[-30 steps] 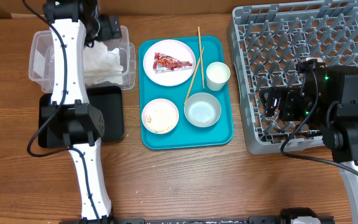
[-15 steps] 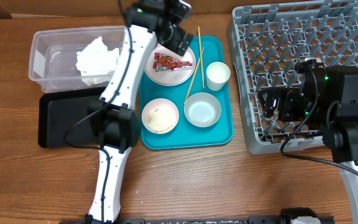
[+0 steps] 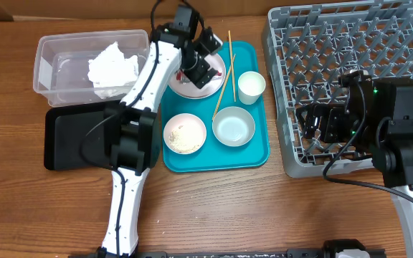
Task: Sort waste into correct bins and load items into the dishwasher
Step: 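Grasp the red wrapper on the plate with the left gripper, then carry the red wrapper left and drop it in the clear bin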
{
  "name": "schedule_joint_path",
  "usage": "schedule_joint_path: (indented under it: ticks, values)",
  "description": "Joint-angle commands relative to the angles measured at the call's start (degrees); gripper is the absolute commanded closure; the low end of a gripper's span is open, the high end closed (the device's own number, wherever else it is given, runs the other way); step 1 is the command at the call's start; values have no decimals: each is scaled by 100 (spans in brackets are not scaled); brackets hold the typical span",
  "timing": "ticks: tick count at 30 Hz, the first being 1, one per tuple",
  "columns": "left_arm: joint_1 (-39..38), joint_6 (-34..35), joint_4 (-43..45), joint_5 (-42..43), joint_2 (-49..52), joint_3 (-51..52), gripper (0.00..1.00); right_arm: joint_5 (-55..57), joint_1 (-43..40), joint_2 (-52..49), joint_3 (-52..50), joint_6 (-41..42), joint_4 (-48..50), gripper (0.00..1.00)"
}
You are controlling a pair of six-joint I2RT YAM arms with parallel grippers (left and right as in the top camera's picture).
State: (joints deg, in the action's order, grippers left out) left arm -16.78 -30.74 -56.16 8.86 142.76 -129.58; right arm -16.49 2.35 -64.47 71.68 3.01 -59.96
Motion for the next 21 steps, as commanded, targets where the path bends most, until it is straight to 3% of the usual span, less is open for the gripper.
schedule_joint_path:
  ticks: [1,4,8,11,14,21]
  values:
    - [-9,-295,120,170,55,284,20,-61,26,15,151,24,24,0]
    - [-9,-293,142,170,55,354,56,-59,26,15,151,24,22,0]
    - [-9,-129,144,168,55,387,93,-79,26,15,151,24,20,0]
    - [-9,361,125,7,46,315,96,-81,26,15,151,24,26,0]
    - [4,1307,-177,-372,-11,-140,96,-81,26,15,151,26,22,0]
    - [164,2616,-1757,-1305,-345,-2507,96,-188,26,15,151,26,52,0]
